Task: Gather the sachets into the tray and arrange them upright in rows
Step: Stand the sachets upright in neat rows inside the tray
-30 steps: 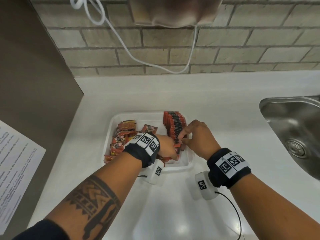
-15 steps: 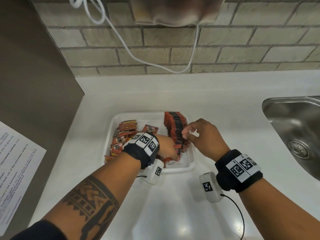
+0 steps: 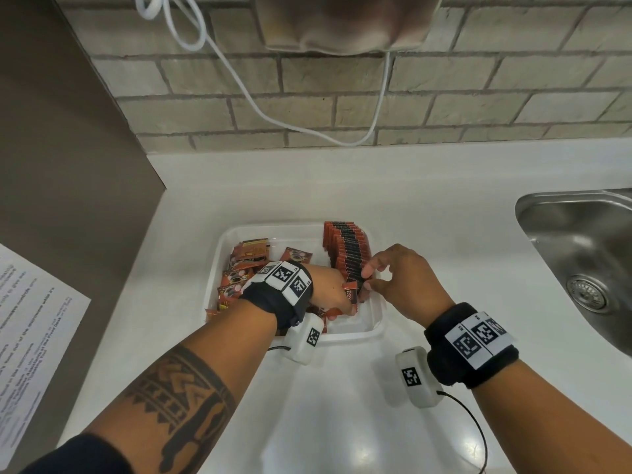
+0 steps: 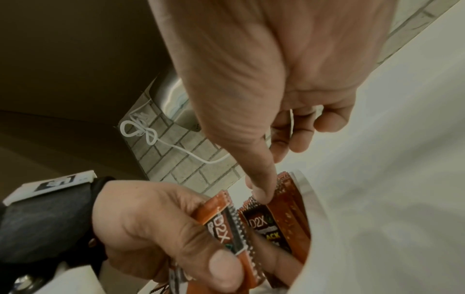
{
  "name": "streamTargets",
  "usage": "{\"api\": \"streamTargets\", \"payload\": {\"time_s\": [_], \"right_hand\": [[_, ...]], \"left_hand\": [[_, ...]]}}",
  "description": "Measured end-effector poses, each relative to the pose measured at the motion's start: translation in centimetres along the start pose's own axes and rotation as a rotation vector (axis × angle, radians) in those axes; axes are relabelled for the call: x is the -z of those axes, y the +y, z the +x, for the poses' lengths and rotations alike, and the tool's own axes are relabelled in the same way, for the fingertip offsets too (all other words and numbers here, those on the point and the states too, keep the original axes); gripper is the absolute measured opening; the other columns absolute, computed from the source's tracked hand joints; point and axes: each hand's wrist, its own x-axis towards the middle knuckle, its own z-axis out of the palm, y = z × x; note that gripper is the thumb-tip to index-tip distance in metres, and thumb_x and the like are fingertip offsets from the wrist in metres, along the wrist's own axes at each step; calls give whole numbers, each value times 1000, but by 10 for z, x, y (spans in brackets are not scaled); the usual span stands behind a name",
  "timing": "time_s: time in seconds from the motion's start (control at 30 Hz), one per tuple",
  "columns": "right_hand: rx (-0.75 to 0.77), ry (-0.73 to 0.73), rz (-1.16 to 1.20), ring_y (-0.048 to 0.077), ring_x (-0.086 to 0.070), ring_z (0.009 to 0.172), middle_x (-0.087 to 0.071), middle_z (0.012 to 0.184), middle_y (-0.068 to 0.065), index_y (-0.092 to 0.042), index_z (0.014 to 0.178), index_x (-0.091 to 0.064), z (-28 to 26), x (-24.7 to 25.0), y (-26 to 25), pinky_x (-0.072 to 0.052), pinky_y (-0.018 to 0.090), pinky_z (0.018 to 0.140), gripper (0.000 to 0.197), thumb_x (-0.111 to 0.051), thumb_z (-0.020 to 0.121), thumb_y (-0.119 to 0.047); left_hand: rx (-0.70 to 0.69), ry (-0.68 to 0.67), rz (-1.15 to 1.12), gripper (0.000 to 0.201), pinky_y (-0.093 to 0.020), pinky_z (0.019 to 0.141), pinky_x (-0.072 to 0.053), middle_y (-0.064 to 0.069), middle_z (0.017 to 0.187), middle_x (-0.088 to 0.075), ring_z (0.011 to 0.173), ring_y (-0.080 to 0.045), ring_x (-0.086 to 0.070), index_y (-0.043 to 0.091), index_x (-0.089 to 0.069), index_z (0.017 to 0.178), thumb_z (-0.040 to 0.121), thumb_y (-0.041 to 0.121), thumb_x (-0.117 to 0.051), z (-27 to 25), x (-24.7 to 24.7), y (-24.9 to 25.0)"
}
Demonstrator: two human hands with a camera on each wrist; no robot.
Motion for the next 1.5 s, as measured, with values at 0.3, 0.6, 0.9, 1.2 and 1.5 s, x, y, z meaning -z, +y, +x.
{"api": "streamTargets", "payload": {"time_s": [0.3, 0.6, 0.9, 1.2, 1.5], "right_hand": [[11, 5, -20, 9, -50, 86, -58, 94, -5, -24, 84, -74, 3, -4, 1, -32, 6, 70, 14, -77, 83, -11], [70, 53, 94, 1, -53, 84, -63, 90, -12, -29, 85, -72, -10, 10, -14, -35, 10, 70, 7, -76, 87, -25], [91, 68, 399, 3, -65, 75, -73, 81, -7, -21, 89, -74, -9, 23, -27, -48, 10, 70, 6, -77, 88, -16], [63, 89, 399, -3, -61, 67, -72, 78, -7, -25, 88, -72, -5, 33, -33, -43, 7, 62, 5, -77, 88, -24], [57, 121, 185, -7, -60, 78, -71, 76, -16, -30, 76, -75, -10, 27, -28, -40, 4, 66, 12, -78, 86, -24]], "left_hand": [[1, -5, 19, 39, -33, 85, -52, -3, 93, -71, 82, -18, -62, 11, -72, 110, 93, 44, -63, -5, -1, 3], [-64, -32, -71, 24, -29, 87, -52, 6, 92, -72, 84, -15, -65, 21, -76, 111, 93, 33, -67, -24, 9, -6], [-324, 265, -516, 33, -41, 99, -55, -5, 102, -77, 100, -25, -72, 14, -73, 112, 84, 30, -82, -40, 14, -18], [-361, 509, -621, 27, -37, 90, -58, -1, 93, -77, 90, -18, -73, 20, -75, 95, 73, 26, -90, -47, 8, -17], [-17, 470, -84, 37, -21, 55, -38, 6, 79, -68, 70, -8, -62, 20, -71, 94, 87, 57, -69, -64, 15, -31]]}}
